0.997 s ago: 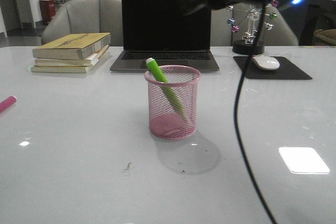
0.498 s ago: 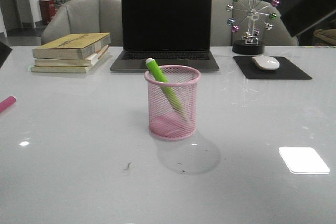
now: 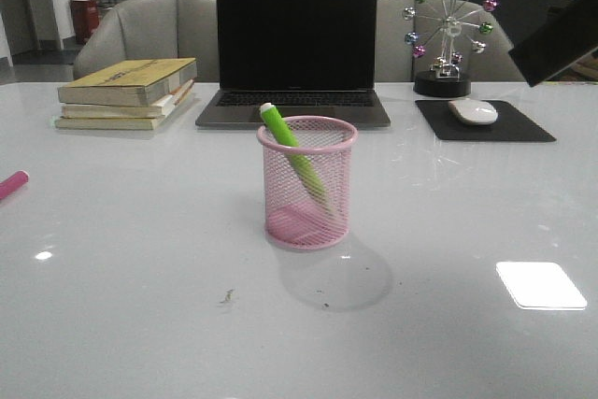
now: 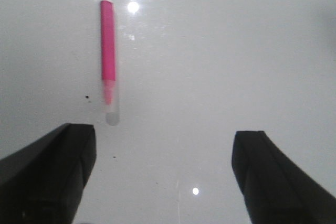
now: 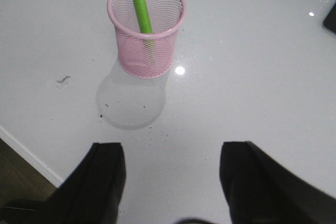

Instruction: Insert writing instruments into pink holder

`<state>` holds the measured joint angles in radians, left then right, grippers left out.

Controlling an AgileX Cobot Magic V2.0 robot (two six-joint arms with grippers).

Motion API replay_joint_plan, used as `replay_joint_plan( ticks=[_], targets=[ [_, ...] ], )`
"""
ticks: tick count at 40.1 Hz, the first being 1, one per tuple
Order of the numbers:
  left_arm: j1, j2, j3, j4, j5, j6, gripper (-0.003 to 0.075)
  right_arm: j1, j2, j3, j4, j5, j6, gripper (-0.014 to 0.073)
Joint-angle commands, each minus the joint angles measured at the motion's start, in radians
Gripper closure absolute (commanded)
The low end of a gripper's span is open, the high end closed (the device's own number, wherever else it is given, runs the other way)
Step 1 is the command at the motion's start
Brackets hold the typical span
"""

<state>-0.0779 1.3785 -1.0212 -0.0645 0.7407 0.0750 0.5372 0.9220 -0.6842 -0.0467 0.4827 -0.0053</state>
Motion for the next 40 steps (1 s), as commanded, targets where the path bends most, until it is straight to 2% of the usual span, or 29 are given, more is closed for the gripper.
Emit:
replay_joint_plan(
  ticks=[1,22,28,40],
  targets=[
    [0.044,0.079,-0.099,0.0,-0.029,-0.009,0.0138,-0.001,-0.014,-0.027,-0.003,-0.063,-0.012,0.0086],
    [0.075,0.536,-0.466,0.027,0.042,-0.001,0.0138,-0.001,-0.014,-0.027,-0.003,-0.063,-0.012,0.0086],
    [0.083,0.612,-0.545,0.027,0.079,-0.001,0.0138,-0.001,-0.014,-0.027,-0.003,-0.063,-0.012,0.0086],
    [0.083,0.681,-0.602,0.027,0.08,0.013,0.0138,-0.001,-0.014,-0.027,-0.003,-0.064,-0.012,0.0086]
  ],
)
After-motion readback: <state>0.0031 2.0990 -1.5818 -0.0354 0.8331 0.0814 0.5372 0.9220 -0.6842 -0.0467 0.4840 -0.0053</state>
